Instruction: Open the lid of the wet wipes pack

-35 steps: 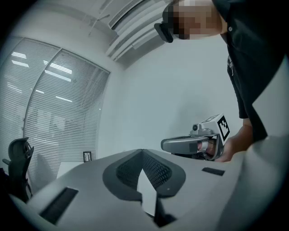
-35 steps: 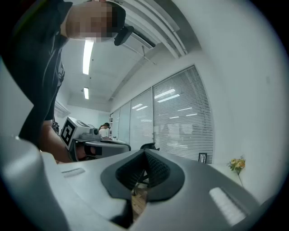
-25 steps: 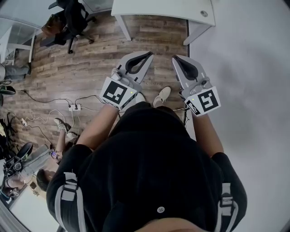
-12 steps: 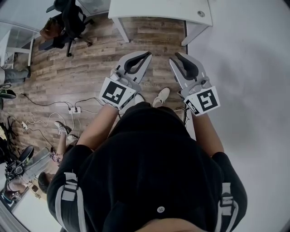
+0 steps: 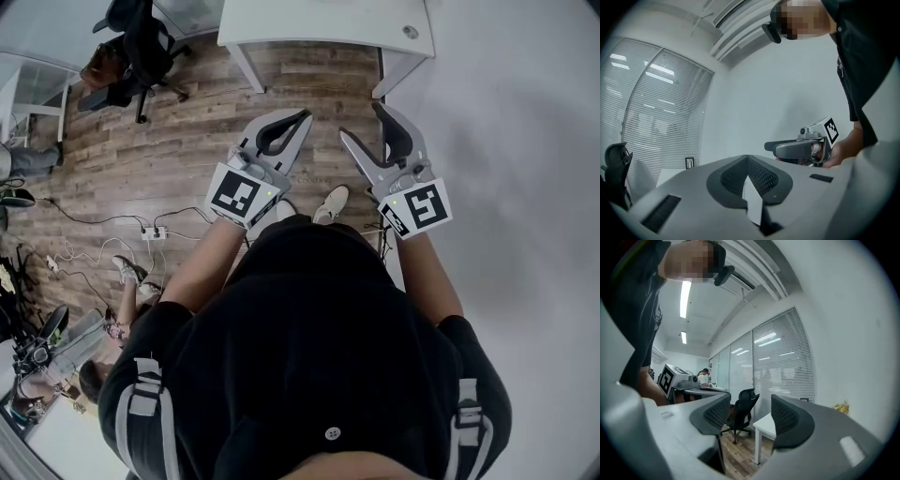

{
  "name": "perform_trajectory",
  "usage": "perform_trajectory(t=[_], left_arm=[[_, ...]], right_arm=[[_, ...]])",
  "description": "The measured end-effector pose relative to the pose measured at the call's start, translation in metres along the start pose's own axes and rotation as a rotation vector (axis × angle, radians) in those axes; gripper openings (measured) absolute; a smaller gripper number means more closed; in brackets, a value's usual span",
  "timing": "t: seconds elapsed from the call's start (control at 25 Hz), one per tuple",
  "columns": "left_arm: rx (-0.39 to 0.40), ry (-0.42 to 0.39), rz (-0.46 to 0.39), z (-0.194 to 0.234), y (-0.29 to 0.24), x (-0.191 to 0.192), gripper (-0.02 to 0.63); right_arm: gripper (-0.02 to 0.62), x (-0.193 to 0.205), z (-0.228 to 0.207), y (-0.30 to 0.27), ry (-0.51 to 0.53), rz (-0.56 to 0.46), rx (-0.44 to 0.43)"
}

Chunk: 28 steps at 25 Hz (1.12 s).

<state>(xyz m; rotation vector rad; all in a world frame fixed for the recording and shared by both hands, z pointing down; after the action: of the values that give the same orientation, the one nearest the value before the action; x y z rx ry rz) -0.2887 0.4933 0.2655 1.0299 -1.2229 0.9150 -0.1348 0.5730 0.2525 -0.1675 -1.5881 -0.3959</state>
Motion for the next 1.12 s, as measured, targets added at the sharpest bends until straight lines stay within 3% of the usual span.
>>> perform_trajectory(t=[1.12], left_arm=[[-0.126,-0.014,0.008,-0.003,-0.106,0.006,0.008]], right_arm=[[0.31,0.002,-0.123,-0.008,0.001,-0.001,-0.096]])
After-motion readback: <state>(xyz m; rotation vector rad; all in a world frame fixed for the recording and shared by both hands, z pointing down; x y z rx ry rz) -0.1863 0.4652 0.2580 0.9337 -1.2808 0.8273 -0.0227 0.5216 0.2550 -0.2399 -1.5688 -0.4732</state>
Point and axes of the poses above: the fingertips, and each gripper's own axes: y backward along the fingers, z to its left, x out of its underside, the point moved 7 cm from there along y, backward along the fingers, and after that the axes turned 9 degrees about -z, right-handed, at the moved point
